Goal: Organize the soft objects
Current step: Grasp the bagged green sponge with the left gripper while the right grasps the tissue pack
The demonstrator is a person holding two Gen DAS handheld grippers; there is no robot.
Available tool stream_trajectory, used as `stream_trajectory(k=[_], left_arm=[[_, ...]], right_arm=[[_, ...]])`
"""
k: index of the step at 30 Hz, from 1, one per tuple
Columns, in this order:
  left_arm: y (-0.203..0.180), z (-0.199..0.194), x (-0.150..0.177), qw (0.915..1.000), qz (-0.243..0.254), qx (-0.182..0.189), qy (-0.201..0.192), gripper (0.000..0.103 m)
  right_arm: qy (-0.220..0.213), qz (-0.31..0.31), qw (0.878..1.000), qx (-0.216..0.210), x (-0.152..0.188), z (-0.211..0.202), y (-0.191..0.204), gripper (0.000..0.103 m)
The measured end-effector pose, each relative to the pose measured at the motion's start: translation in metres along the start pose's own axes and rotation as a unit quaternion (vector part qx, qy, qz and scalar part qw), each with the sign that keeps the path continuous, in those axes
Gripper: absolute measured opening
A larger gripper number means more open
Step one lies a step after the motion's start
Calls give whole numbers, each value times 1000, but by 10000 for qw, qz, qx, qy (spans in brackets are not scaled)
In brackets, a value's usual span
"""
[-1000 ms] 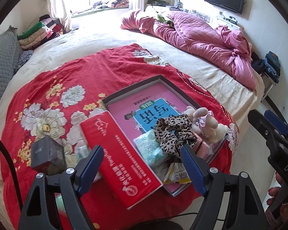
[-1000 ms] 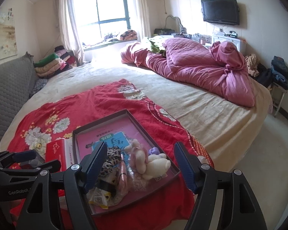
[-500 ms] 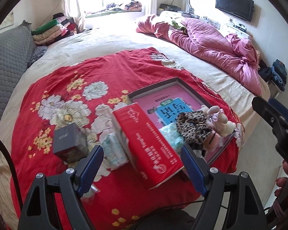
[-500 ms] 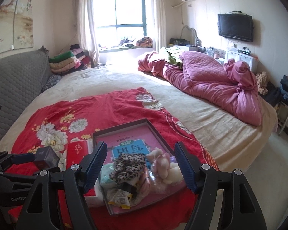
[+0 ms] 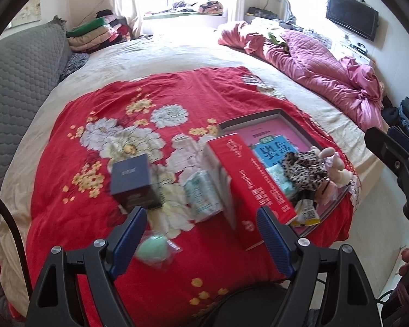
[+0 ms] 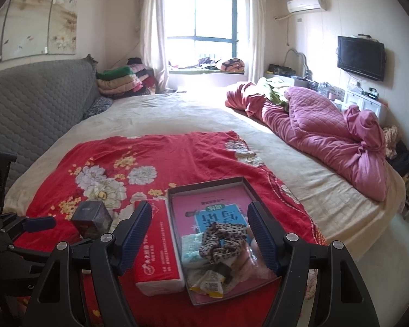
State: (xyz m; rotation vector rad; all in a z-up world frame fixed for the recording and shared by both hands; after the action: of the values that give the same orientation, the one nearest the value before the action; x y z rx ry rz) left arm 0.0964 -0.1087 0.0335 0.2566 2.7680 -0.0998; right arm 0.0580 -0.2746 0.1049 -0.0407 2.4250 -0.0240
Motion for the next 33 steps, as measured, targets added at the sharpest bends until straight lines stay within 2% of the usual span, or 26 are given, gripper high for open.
stream_trajectory(k=[15,33], left_arm=[[43,3,23,9996,-257,-39,100,82],[79,33,46,9977,-532,20,408,82]], right_arm=[[157,-525,9983,-193,5,6,53,74],[424,-884,9950,-215,18,31,82,74]])
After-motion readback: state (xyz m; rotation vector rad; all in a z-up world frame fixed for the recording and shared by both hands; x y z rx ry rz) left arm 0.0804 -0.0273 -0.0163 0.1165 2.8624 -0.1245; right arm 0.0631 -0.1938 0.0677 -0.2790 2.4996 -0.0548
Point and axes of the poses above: each gripper's, at about its wrist camera, not at the fingertips, and z roughly the way its jaws point, y to its left, x to its underside, the point moved 6 cm from there along z, roughly the way its jaws point, and after that the axes turned 15 degrees about y, right-handed, at the moved point
